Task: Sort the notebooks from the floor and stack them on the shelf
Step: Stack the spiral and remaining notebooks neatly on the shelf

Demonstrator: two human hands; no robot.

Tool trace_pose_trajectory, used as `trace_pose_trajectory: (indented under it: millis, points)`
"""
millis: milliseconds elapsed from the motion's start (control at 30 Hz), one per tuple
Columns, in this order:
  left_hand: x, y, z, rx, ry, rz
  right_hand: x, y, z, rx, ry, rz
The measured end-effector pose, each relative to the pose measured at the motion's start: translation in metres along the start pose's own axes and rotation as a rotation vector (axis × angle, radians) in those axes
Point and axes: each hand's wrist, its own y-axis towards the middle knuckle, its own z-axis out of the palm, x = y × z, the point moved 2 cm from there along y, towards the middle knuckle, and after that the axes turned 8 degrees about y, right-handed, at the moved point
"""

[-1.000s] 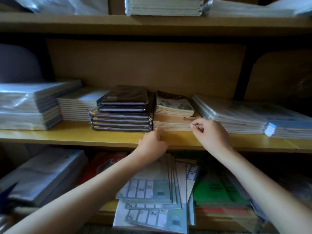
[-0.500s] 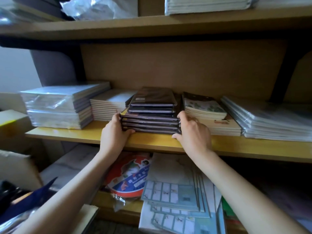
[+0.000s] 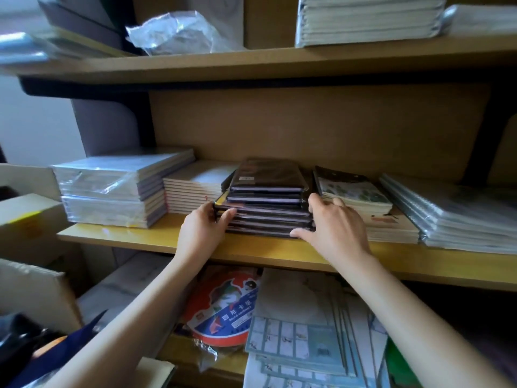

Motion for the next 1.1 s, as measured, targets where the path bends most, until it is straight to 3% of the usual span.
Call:
trace_pose_trajectory:
  millis: [267, 400, 567, 867, 1100]
  points:
    - [-0.001, 0.007, 0.001, -0.047, -0.036, -0.101, 0.001, 0.015, 0.011, -0.036, 0.185, 0.040]
    - [-0.011, 0.011, -0.007, -0.118, -0.020, 0.055, 0.010, 0.014, 0.024, 0.102, 0.213, 0.033]
    - [-0.034, 0.024, -0.009, -0.005, 0.147, 0.183, 0.012, 0.010, 0.022, 0.024, 0.184, 0.031]
    - [-0.051, 0.058, -0.004, -0.008, 0.368, 0.147, 0.018, 0.010, 0.010, -0.006, 0.134, -0.018]
    - [-0.052, 0.045, -0.002, -0.051, 0.396, 0.199, 0.027, 0.009, 0.013, 0.149, 0.103, 0.022]
